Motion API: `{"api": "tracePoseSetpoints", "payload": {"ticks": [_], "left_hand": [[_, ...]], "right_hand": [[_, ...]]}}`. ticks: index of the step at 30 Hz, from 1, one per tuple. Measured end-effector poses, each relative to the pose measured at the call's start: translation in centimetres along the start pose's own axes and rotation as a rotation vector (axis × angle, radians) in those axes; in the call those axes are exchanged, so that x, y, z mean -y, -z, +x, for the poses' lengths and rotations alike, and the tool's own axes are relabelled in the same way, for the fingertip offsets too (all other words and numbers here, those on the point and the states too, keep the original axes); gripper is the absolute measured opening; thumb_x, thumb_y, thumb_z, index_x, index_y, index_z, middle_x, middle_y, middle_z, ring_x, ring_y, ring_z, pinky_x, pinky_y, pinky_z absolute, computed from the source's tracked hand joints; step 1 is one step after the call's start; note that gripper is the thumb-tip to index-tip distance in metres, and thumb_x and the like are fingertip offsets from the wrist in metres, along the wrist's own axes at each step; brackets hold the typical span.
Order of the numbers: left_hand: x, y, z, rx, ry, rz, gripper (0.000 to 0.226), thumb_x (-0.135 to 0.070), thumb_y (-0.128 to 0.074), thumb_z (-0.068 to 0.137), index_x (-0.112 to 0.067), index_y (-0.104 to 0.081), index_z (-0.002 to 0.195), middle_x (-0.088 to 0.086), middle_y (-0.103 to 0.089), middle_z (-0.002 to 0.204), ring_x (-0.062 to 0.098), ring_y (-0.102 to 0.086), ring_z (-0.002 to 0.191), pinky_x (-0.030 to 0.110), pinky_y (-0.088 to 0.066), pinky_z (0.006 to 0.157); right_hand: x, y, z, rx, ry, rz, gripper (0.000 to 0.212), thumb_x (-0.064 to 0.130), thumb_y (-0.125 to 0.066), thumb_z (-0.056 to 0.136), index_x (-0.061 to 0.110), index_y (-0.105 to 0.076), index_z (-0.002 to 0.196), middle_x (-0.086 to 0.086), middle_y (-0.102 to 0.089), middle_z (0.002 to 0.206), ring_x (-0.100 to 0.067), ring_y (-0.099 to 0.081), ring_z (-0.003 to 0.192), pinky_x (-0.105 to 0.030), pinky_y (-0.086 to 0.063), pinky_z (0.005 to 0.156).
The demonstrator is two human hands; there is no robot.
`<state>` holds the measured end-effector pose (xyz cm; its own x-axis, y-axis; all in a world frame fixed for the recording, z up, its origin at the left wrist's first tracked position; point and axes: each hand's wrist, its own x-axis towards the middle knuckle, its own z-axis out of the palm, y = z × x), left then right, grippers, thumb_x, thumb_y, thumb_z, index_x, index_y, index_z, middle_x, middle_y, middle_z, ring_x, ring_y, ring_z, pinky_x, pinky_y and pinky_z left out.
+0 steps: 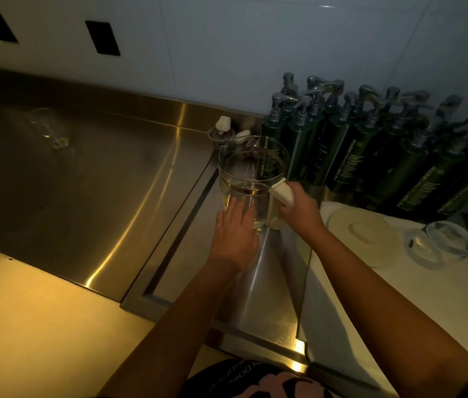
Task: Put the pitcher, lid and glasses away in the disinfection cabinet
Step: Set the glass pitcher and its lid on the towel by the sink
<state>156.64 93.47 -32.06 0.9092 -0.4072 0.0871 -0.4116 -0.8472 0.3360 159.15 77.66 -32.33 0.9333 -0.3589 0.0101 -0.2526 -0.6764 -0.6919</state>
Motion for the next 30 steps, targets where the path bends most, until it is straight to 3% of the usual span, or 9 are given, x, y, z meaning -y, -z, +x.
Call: {"api": "tracePoseSetpoints", "payload": {"ticks": [3, 7, 12, 18, 30], "left_hand": [[-0.2, 0.1, 0.3, 0.004, -0.009, 0.006, 0.061, -0.024, -0.042, 0.095, -0.017, -0.013, 0.148, 0.005, -0.006, 0.157, 0.02, 0.004, 0.144, 0.037, 0.005, 0.114], [-0.2, 0.2, 0.7, -0.003, -0.023, 0.016, 0.061, -0.024, -0.042, 0.095, -0.017, -0.014, 0.148, 0.006, -0.008, 0.157, 0.02, 0.003, 0.144, 0.037, 0.005, 0.114], [-0.4, 0.2, 0.8, -0.027, -0.035, 0.01, 0.06, -0.023, -0.044, 0.094, -0.016, -0.018, 0.148, 0.007, -0.01, 0.157, 0.021, 0.0, 0.144, 0.036, 0.005, 0.113], [0.0, 0.9, 0.5, -0.029, -0.035, -0.005, 0.059, -0.022, -0.043, 0.095, -0.018, -0.017, 0.148, 0.006, -0.008, 0.157, 0.02, 0.001, 0.144, 0.036, 0.005, 0.113], [0.5, 2.4, -0.2, -0.079, -0.112, -0.029, 0.058, -0.023, -0.044, 0.094, -0.017, -0.021, 0.146, 0.007, -0.003, 0.157, 0.02, 0.001, 0.144, 0.037, 0.003, 0.114]], "right_hand": [[0.3, 0.3, 0.6, 0.025, -0.094, 0.014, 0.046, 0.01, -0.063, 0.084, 0.008, -0.046, 0.127, -0.016, -0.055, 0.124, -0.03, -0.051, 0.114, -0.032, -0.042, 0.079], [0.4, 0.8, 1.0, 0.095, -0.168, 0.117, 0.047, 0.011, -0.066, 0.083, 0.005, -0.049, 0.126, -0.016, -0.053, 0.122, -0.028, -0.051, 0.109, -0.035, -0.047, 0.078], [0.4, 1.0, 0.9, 0.15, -0.259, 0.252, 0.049, 0.01, -0.066, 0.081, 0.008, -0.049, 0.127, -0.014, -0.054, 0.117, -0.021, -0.048, 0.091, -0.027, -0.045, 0.056], [0.5, 0.5, 0.3, 0.091, -0.278, 0.319, 0.05, 0.006, -0.065, 0.082, 0.008, -0.047, 0.129, -0.015, -0.053, 0.123, -0.02, -0.046, 0.096, -0.032, -0.046, 0.074], [0.5, 1.6, -2.1, 0.0, -0.281, 0.374, 0.052, 0.008, -0.065, 0.083, 0.008, -0.045, 0.131, -0.015, -0.052, 0.124, -0.028, -0.051, 0.107, -0.032, -0.044, 0.072]]}}
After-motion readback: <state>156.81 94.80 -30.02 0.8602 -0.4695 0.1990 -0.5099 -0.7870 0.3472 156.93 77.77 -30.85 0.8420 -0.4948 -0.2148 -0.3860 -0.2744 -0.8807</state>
